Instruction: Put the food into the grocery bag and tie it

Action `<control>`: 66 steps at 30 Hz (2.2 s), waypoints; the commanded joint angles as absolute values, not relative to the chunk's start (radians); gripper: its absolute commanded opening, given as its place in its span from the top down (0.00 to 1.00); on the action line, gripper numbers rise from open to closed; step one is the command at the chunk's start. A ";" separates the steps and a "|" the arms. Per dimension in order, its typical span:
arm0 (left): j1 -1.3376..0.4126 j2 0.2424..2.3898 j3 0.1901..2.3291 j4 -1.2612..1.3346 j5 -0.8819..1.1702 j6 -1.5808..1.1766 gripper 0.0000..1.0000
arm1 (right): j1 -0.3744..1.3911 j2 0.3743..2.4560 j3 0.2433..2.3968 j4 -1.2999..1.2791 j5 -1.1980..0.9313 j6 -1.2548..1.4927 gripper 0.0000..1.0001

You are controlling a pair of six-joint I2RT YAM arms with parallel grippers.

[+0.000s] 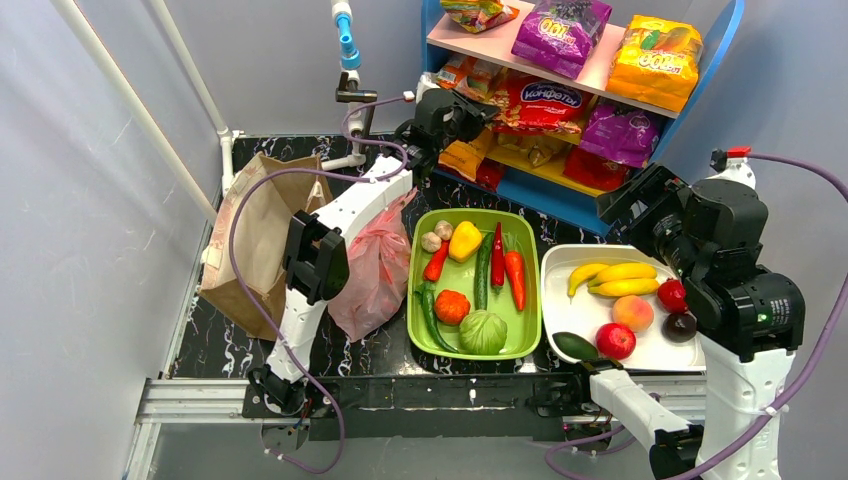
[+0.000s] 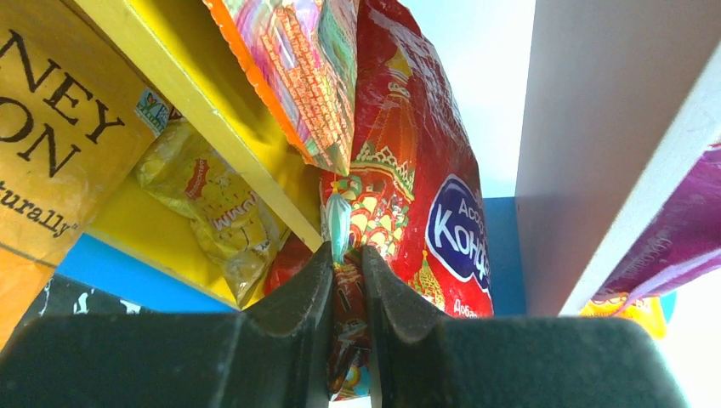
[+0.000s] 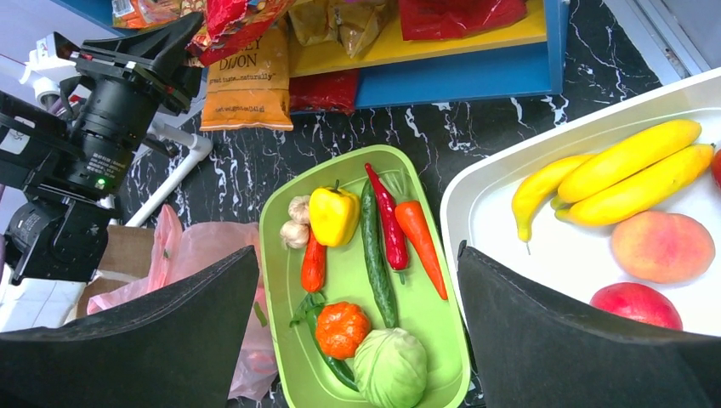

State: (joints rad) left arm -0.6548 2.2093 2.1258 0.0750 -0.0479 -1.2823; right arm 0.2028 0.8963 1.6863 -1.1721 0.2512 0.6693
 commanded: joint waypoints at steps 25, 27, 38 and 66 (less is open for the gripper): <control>-0.565 1.972 1.953 0.068 0.397 -1.336 1.00 | 0.198 0.885 1.654 -1.110 0.222 0.676 0.08; -0.561 1.949 1.938 0.062 0.405 -1.331 1.00 | 0.198 0.885 1.651 -1.108 0.219 0.677 0.08; -0.532 1.830 1.841 0.035 0.531 -1.296 1.00 | 0.198 0.887 1.642 -1.101 0.199 0.681 0.08; -0.193 1.418 2.303 -0.808 0.660 -0.619 1.00 | 0.198 0.890 1.500 -0.994 0.081 0.682 0.10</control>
